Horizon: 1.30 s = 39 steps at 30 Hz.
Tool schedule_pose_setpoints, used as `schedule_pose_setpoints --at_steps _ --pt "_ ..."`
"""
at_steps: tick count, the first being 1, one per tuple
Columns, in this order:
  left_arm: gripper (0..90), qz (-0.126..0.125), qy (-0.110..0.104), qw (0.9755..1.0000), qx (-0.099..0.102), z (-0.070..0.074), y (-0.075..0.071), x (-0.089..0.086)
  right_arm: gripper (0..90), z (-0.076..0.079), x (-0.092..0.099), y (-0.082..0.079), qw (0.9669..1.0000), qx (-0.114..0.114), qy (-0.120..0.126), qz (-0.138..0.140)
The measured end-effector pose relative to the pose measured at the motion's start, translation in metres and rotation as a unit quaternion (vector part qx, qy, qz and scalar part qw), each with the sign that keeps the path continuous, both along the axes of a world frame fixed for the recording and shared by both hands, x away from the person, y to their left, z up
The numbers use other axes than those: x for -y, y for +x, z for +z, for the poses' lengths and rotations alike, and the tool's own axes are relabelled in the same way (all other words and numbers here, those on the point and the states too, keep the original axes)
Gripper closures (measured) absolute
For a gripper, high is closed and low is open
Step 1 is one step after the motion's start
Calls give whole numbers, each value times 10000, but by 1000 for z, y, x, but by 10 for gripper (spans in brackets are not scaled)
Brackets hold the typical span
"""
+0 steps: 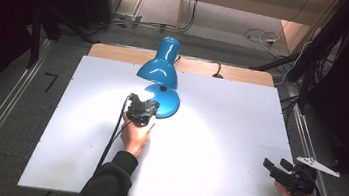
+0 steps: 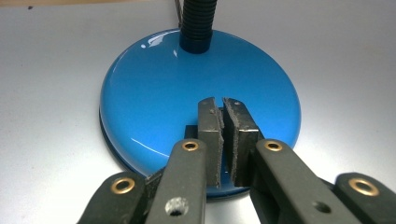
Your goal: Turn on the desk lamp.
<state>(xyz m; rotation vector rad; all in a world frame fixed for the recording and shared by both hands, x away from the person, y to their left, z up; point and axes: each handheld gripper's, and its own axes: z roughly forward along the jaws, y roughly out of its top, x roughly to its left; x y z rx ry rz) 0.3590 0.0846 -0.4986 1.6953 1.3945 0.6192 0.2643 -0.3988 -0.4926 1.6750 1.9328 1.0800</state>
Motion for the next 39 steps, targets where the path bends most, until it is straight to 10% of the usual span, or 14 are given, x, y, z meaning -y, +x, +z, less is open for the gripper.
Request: schedule_pose_setpoints --at_steps 23,39 --pt "457 314 21 9994 162 14 -34 -31 243 1 -1 -1 10000 -10 -16 -19" --pt "411 544 -192 9982 184 13 -55 -65 243 1 -1 -1 10000 -2 -20 -25"
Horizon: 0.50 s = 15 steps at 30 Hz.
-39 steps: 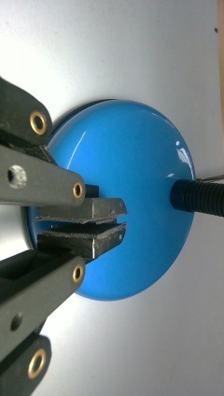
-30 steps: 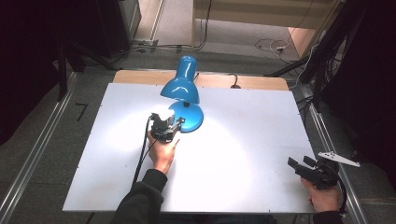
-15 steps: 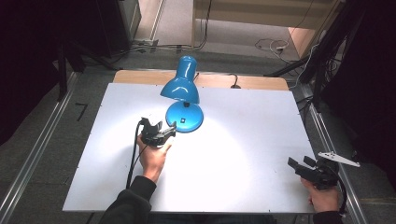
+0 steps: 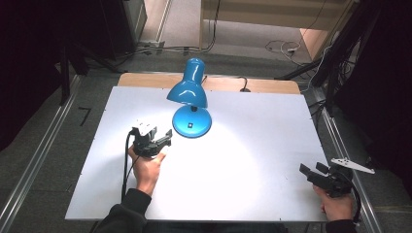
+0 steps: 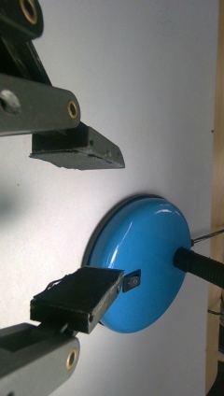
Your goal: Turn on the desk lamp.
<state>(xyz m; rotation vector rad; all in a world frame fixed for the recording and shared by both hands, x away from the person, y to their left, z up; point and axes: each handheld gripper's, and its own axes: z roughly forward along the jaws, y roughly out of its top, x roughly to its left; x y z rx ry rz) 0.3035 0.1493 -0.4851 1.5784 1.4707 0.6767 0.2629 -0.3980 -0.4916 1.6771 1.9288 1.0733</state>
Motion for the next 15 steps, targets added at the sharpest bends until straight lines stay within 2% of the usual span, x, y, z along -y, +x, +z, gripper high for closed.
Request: schedule_pose_setpoints --at_steps 4,7,12,15 --pt "395 1 -6 10000 -25 -1 -6 -4 243 0 0 0 10000 -2 -3 16" --pt "387 -9 84 10000 -36 -1 -9 -6 243 0 0 0 10000 4 0 14" --pt "385 55 26 10000 -12 0 -16 -12 243 0 0 -1 10000 6 -1 18" --pt "385 90 61 9999 -3 2 -21 -17 243 0 0 -1 10000 8 -10 14"
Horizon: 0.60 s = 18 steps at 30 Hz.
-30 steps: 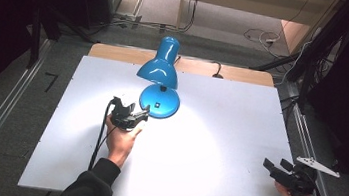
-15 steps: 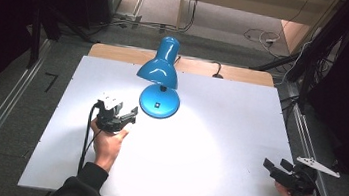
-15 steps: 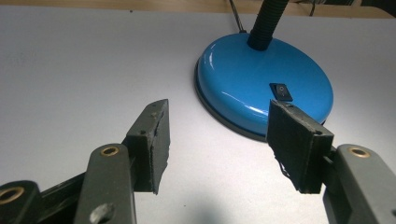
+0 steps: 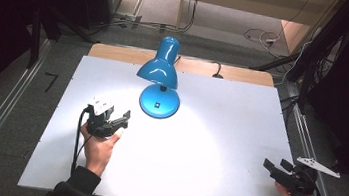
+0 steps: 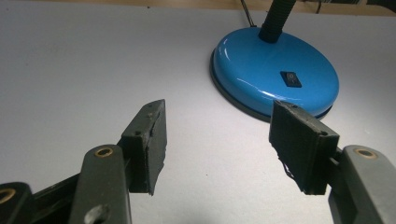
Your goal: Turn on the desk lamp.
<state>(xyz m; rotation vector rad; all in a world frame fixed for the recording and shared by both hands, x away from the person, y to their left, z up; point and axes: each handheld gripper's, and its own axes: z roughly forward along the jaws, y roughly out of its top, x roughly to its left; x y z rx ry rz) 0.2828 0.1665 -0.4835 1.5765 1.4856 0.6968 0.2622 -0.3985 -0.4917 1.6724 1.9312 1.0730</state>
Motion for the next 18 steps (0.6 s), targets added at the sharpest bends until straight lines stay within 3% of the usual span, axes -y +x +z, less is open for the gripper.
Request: schedule_pose_setpoints --at_steps 12,18 --pt "379 189 -27 9998 -38 -1 -18 -21 243 0 0 0 10000 6 -10 2" --pt "362 194 131 9997 -44 -1 -25 -20 243 0 0 0 10000 11 -9 3"
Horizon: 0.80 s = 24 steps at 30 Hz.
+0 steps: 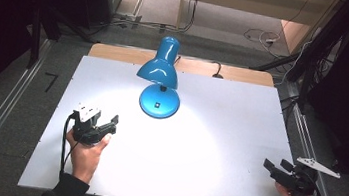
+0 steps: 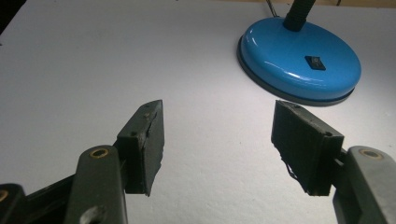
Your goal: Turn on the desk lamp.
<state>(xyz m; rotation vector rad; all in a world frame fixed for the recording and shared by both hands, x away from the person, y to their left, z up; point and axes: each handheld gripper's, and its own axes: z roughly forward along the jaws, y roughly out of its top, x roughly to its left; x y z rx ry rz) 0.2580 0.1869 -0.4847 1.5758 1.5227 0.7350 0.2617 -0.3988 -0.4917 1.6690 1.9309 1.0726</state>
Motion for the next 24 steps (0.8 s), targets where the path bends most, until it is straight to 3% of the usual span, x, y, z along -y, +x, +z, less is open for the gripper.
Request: schedule_pose_setpoints --at_steps 8,24 --pt "361 1 -49 10000 16 2 -11 -5 243 0 1 0 10000 -11 13 -13" --pt "347 -61 -69 9999 -142 0 -38 -14 243 0 0 -1 10000 -10 5 -23"
